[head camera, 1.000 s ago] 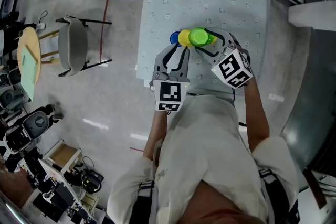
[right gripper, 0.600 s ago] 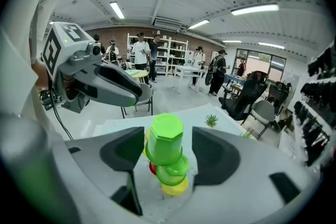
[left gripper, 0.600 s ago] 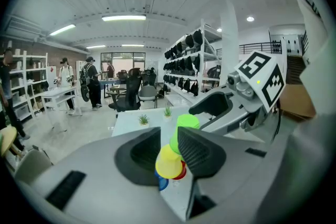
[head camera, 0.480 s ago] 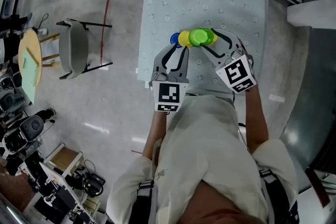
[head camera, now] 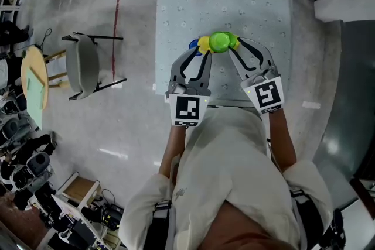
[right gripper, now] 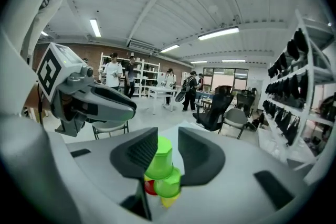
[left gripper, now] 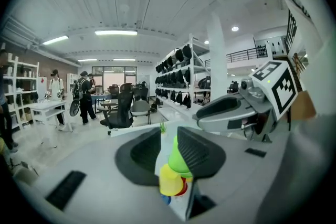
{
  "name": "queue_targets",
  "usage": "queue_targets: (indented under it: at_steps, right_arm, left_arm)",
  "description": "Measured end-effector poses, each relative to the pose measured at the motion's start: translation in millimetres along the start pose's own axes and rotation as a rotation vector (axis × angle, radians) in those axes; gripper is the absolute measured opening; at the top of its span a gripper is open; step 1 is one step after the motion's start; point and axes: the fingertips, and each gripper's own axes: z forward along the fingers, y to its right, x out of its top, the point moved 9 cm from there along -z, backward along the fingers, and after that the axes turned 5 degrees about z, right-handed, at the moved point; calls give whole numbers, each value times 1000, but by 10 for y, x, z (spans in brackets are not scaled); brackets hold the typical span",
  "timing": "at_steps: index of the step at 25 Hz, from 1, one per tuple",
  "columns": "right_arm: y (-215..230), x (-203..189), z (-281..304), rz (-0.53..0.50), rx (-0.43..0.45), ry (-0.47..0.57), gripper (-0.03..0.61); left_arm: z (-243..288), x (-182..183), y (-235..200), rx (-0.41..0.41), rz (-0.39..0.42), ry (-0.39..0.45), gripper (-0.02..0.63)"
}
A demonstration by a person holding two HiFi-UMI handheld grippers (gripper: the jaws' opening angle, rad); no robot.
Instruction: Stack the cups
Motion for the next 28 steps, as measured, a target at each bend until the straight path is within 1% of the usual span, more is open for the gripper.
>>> queue_targets:
  at_steps: [2,5,9,12,17,22,28]
  right_arm:
    - [-58,12,-44,-9,-35,11,109]
    - [-140,-5,-89,-36,-80,-14,107]
    - [-210,0,-182,1,-131,-22,107]
    - [-213,-35,-236,8,-149,-35,105]
    - [-228,-51,-306,0,-143,-32,100]
    - [-196,5,-389,-18,-117,5,98]
    - [-133,-84,-738,-11,-83,6,92]
  left_arm:
    - [-6,-1,-20,-14,1,13,104]
    - [-4,-9,-29,-42,-2,30,103]
    - [-19,-26,-3,-83,-3,37,103]
    - [-11,-45,23,-94,2,45,103]
    - [-74,-44,90,-77,-3,44,103]
    - [-142,24,195,-34,16,47,103]
    - [-259,82,571,-3,3,21,103]
